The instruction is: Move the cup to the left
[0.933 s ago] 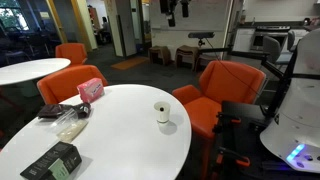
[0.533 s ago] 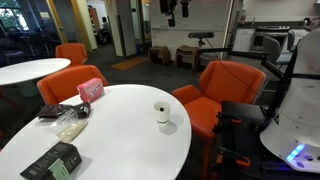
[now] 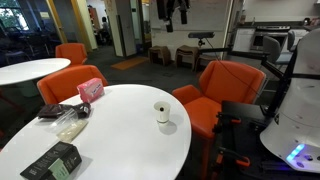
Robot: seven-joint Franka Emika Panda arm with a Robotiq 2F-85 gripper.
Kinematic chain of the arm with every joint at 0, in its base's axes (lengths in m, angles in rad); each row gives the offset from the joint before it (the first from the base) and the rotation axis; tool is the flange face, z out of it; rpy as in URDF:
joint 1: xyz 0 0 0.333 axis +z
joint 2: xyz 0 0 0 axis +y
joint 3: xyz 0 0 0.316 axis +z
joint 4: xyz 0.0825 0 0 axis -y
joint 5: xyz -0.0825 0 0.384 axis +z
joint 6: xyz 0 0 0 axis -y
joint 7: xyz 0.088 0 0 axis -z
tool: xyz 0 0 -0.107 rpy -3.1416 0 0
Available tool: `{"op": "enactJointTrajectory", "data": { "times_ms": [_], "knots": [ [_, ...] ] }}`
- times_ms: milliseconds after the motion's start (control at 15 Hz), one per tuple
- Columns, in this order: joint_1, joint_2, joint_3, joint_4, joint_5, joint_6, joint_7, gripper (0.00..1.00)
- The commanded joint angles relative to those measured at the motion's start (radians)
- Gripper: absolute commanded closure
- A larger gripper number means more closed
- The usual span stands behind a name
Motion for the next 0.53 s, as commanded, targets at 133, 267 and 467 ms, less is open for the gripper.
{"op": "enactJointTrajectory", "data": {
  "times_ms": [133,267,467],
  "knots": [
    [0.004,0.152,-0.067,-0.036,0.162,0.245,0.018,0.0],
    [0.004,0.227,-0.077,-0.049,0.192,0.342,0.036,0.0],
    [0.008,0.326,-0.08,-0.061,0.203,0.442,0.133,0.0]
  ]
}}
